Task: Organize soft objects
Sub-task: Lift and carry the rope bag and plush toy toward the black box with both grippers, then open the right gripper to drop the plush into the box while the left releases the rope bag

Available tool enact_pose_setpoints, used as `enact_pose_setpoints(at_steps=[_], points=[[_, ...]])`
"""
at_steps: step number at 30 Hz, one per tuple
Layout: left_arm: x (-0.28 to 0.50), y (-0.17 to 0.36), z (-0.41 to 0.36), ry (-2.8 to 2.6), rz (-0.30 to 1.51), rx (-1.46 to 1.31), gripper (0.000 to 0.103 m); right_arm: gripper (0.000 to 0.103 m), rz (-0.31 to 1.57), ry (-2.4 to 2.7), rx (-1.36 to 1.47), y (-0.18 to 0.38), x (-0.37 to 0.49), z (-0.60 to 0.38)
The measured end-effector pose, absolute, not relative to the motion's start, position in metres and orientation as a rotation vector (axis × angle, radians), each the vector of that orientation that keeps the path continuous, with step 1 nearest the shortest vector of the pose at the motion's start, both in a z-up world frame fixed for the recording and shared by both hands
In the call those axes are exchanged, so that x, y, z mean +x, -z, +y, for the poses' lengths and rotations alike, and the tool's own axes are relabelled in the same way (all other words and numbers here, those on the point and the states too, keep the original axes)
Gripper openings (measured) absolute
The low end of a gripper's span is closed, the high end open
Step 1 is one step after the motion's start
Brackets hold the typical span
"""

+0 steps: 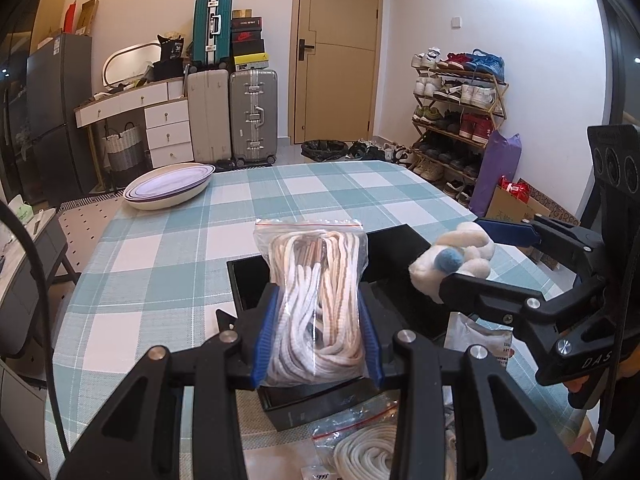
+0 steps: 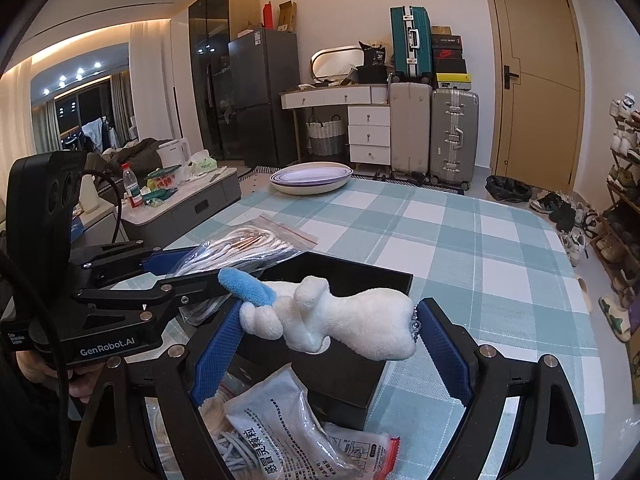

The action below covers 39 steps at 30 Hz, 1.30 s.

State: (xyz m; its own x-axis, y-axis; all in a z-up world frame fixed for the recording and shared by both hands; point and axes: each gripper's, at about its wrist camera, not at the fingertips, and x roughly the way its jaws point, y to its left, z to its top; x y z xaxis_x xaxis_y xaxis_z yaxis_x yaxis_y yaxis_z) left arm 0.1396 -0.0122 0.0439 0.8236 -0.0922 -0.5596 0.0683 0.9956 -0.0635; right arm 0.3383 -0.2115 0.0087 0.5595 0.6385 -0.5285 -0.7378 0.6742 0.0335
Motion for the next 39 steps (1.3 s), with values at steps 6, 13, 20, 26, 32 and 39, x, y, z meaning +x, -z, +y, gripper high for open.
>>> enact_pose_setpoints(at_steps=[6,13,20,26,32,39], points=[[0.144,-0.037,-0.010,0.104,0.621,-0.051,0.036,0.088,0.560,-0.831,-0.218,-0.002,0.347,-0.201],[0.138,-0.039,-0.012,0.121,0.619,-0.036,0.036,0.088,0.568,-0.840,-0.232,0.001,0.351,-0.195],[0.131,-0.043,-0.012,0.166,0.626,-0.017,0.037,0.088,0.564,-0.841,-0.230,0.001,0.351,-0.199],[0.138,-0.044,-0.018,0.173,0.636,0.018,0.038,0.089,0.571,-0.832,-0.228,0.003,0.353,-0.199],[0.149,-0.042,-0.019,0.164,0.640,0.024,0.037,0.089,0.578,-0.836,-0.237,0.004,0.351,-0.196],[0.147,-0.040,-0.011,0.154,0.650,-0.001,0.040,0.092,0.578,-0.833,-0.223,0.002,0.353,-0.193]])
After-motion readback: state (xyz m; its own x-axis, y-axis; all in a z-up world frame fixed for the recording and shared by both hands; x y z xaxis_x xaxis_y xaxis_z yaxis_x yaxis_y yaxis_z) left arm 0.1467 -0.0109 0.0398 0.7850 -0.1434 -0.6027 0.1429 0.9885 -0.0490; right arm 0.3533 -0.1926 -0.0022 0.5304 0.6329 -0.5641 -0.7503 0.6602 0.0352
